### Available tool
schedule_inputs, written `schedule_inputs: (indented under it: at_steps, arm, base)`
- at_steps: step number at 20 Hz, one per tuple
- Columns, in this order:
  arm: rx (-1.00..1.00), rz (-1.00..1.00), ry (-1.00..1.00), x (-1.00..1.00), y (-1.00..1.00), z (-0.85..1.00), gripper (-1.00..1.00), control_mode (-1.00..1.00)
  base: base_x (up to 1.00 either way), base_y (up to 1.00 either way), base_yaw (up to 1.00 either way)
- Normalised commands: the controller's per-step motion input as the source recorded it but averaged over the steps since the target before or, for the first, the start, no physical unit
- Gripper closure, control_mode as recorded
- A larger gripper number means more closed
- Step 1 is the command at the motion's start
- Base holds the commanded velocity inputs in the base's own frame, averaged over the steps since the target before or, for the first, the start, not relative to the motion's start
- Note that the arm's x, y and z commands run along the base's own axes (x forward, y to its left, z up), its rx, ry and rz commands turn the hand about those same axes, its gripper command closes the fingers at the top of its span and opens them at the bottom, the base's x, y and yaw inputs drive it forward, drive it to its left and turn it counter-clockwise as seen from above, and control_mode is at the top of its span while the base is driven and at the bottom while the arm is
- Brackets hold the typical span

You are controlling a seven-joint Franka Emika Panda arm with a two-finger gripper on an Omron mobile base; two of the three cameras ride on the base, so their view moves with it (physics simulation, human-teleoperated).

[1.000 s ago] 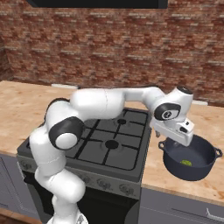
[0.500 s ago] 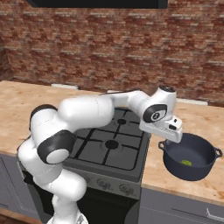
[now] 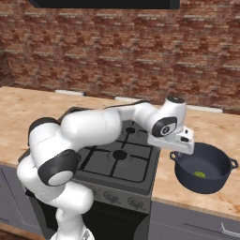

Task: Turn on the sink faucet. Then move the broccoli from the counter to the sink. Turn off the sink. Move the vegetable from the sink to the pot next to the stove. Finally move the pot to the front left burner.

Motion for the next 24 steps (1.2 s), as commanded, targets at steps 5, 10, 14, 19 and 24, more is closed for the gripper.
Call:
schedule_inputs:
  at_steps: [5, 10, 14, 19, 24]
  arm:
    - [0.00, 0.18, 0.00, -0.05, -0.16, -0.03, -1.00, -1.00]
    - [0.00, 0.20, 0.00, -0.11, -0.17, -0.03, -1.00, -1.00]
    - [0.00, 0.20, 0.00, -0.11, -0.14, -0.09, -1.00, -1.00]
    - [0.00, 0.21, 0.01, -0.05, -0.02, -0.20, -1.00, -1.00]
    - [0.00, 0.22, 0.01, 0.00, 0.00, -0.20, -1.00, -1.00]
  base:
    - [0.00, 0.00, 0.00]
    - [0.00, 0.00, 0.00]
    - [0.00, 0.00, 0.00]
    - [0.00, 0.00, 0.00]
    - [0.00, 0.00, 0.00]
